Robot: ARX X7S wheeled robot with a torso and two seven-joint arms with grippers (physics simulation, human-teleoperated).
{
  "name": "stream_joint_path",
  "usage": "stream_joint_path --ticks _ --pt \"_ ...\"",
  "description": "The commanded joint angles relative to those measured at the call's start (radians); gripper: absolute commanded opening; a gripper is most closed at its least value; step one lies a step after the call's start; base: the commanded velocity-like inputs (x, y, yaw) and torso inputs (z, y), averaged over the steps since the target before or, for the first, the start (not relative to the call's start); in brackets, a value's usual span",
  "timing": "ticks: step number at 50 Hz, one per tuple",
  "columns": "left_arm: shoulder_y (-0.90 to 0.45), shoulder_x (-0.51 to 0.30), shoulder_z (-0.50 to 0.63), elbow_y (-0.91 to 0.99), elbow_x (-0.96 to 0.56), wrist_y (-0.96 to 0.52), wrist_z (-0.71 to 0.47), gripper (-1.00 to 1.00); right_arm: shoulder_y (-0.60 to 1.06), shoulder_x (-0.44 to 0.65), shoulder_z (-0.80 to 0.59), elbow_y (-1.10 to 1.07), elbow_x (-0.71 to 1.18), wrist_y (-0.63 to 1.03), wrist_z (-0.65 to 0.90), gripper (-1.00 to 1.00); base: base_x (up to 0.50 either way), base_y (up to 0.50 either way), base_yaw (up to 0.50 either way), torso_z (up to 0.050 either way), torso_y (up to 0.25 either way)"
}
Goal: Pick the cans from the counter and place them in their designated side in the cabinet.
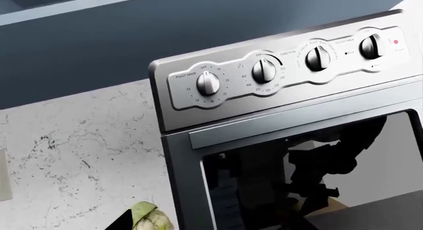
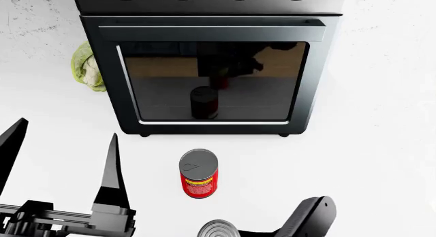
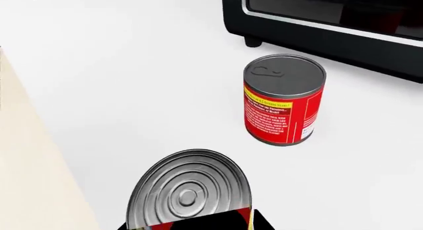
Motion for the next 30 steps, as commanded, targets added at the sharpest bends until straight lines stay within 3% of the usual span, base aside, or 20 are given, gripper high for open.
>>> stream_joint_path --ticks 1,12,22,30 --pt "0.011 -0.002 -0.004 0.000 0.006 -0.003 0.000 1.00 -0.016 0.019 0.032 -0.012 -0.062 0.033 0.024 -1.00 0.00 0.00 0.00 0.000 0.000" --pt "0.065 0.002 -0.048 0.000 0.014 -0.018 0.000 1.00 0.017 0.090 0.076 -0.057 -0.156 0.059 0.093 -1.00 0.00 0.00 0.00 0.000 0.000" --pt "0.073 0.005 -0.051 0.000 0.020 -0.020 0.000 1.00 0.186 0.225 0.129 -0.166 -0.286 0.075 0.217 -1.00 0.00 0.00 0.00 0.000 0.000" --pt "0.068 0.005 -0.041 0.000 0.026 -0.014 0.000 1.00 0.512 0.097 -0.066 -0.168 -0.468 -0.143 0.525 -1.00 0.00 0.00 0.00 0.000 0.001"
